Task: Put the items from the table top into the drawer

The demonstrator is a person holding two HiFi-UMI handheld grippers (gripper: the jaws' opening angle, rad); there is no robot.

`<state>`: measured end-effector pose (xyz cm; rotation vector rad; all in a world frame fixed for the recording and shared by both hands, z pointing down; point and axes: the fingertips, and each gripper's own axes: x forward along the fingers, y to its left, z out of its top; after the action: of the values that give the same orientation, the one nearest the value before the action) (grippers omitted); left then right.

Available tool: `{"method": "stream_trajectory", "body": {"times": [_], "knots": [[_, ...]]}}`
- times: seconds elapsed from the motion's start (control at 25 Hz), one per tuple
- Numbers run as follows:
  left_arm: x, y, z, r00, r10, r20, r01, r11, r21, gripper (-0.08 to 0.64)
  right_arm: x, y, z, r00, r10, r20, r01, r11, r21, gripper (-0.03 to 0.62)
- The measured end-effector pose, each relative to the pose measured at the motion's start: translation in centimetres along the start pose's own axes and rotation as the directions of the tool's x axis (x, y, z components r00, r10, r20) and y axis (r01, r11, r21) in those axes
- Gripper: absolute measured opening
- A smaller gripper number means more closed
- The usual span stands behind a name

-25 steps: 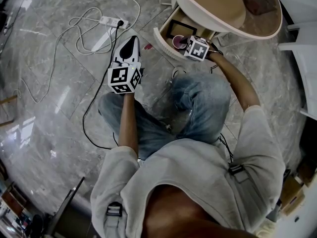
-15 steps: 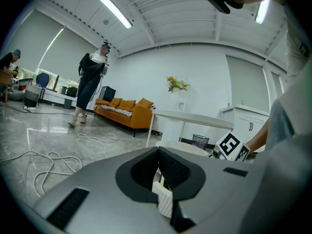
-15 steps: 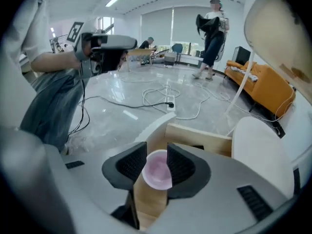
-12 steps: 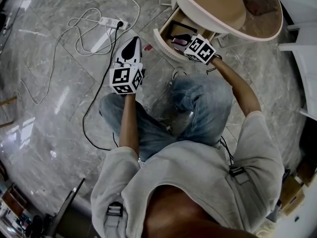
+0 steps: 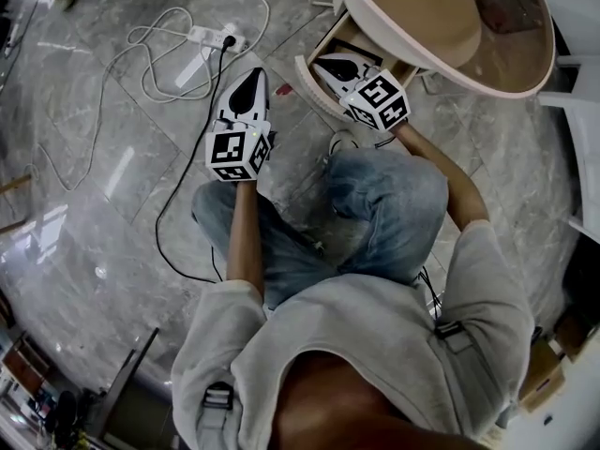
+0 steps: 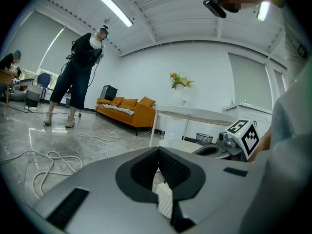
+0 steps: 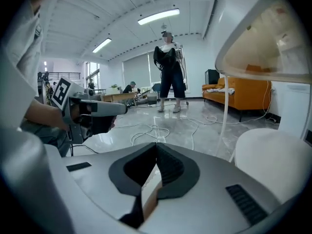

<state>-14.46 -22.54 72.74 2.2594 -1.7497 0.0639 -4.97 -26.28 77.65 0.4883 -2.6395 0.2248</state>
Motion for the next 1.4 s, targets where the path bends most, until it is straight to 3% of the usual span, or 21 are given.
{"method": "stream_trajectory", "body": {"times": [0.36,0.52,0.8,1.0,1.4], "knots": [[3.1,2.5,4.0,0.999,0.033,-0.001,-0.033,0.999,0.02,0.015,2.8,-0.8,4.8,0.998,0.027,0.059,-0.024,0.998,-0.051,0.025],[2.4,3.2,5.8,0.997,0.065,-0.028,-0.065,0.998,0.006,0.015,2.8,-0.4,6.2,0.999,0.02,0.037,-0.021,0.999,0.026,0.025],[-3.3,2.6,10.9,0.986,0.125,-0.115,-0.135,0.987,-0.087,0.015,-1.2,2.8,11.3,1.0,-0.018,-0.014,0.02,0.985,0.169,0.025],[-7.7,-0.5,18.5,0.978,0.118,-0.173,-0.139,0.984,-0.116,0.015,-7.9,5.4,17.0,0.997,-0.057,-0.06,0.07,0.97,0.233,0.025],[-14.5,-6.1,41.3,0.986,0.108,-0.124,-0.123,0.985,-0.118,0.015,-22.4,8.1,36.0,0.983,-0.169,-0.075,0.181,0.96,0.215,0.025]]}}
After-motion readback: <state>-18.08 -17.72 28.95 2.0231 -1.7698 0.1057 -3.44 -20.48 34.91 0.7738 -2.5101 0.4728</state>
